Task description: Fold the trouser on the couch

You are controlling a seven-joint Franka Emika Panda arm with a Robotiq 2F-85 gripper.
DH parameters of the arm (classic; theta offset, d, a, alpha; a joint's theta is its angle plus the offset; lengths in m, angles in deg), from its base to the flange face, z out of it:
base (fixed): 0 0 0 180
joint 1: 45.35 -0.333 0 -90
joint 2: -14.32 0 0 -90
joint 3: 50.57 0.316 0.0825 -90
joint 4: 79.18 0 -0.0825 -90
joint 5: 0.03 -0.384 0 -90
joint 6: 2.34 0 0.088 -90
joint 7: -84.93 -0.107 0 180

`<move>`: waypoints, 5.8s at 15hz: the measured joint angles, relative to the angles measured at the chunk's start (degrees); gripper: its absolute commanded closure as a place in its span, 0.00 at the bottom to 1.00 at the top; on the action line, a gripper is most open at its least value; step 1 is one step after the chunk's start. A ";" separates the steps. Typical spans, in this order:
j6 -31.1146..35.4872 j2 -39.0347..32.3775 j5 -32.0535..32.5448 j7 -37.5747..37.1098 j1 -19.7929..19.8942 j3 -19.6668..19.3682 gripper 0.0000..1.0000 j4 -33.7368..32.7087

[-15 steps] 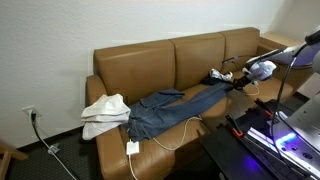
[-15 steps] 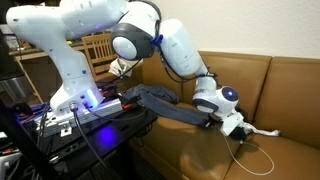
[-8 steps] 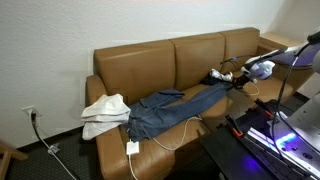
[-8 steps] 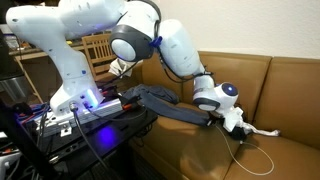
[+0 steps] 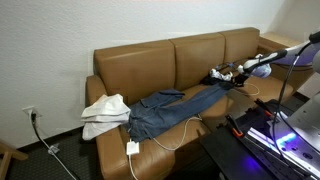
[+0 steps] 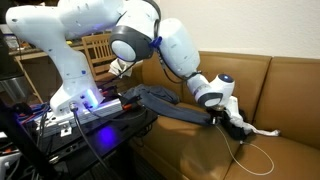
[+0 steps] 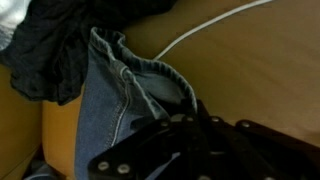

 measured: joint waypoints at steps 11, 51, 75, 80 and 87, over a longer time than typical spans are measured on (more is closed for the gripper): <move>0.27 -0.03 21.60 -0.83 1.97 2.27 0.99 2.08; 2.38 19.48 34.01 -0.60 -43.28 -6.90 0.99 17.33; 20.42 27.16 91.85 -17.35 -62.63 -15.65 0.99 27.30; 16.35 26.95 115.95 -20.90 -48.46 0.60 0.95 31.27; 15.96 26.89 113.23 -16.72 -44.34 3.05 0.99 34.01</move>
